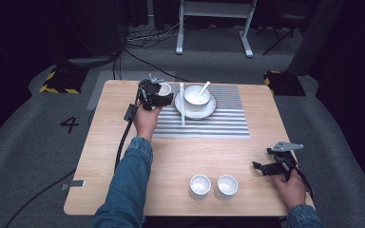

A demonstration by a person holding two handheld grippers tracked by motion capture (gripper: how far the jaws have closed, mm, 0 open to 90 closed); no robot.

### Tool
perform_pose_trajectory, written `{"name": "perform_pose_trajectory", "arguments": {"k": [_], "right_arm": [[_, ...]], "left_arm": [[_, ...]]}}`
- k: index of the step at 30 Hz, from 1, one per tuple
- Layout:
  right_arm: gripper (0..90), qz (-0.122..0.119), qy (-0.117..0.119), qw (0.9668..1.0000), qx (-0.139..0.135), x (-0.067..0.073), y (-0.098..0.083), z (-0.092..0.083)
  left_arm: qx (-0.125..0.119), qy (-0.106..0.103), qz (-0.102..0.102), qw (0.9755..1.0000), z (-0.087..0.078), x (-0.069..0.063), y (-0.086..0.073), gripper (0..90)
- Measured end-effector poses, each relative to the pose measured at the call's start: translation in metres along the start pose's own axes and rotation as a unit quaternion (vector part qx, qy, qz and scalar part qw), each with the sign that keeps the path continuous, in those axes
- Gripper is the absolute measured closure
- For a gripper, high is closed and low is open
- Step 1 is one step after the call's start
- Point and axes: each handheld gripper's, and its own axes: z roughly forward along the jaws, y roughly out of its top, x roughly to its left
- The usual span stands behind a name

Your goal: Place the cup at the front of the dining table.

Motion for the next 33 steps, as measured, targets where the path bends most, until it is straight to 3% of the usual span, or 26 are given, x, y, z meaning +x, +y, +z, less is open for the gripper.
{"name": "perform_pose_trajectory", "arguments": {"k": [3,5,8,16,23,33], "right_arm": [[6.3,0.0,-0.001,1.0,0.0,0.0,0.0,0.0],[6.3,0.002,-0.002,1.0,0.0,0.0,0.0,0.0],[6.3,0.002,-0.002,1.0,0.0,0.0,0.0,0.0],[6.2,0.002,-0.003,1.0,0.0,0.0,0.0,0.0],[6.3,0.003,-0.003,1.0,0.0,0.0,0.0,0.0],[6.2,0.002,-0.003,1.0,0.0,0.0,0.0,0.0]], "left_arm": [[-0.004,-0.016,-0.024,0.9996,0.007,0.006,-0.006,26.6],[0.008,-0.006,-0.024,0.9997,0.014,0.01,-0.012,26.6],[0.013,-0.008,-0.026,0.9995,0.019,0.012,-0.018,26.6],[0.03,-0.016,0.003,0.9994,0.034,0.004,-0.026,26.6],[0.058,-0.024,-0.006,0.998,0.053,-0.001,-0.035,26.6],[0.078,-0.024,-0.004,0.9966,0.06,-0.002,-0.043,26.6]]}}
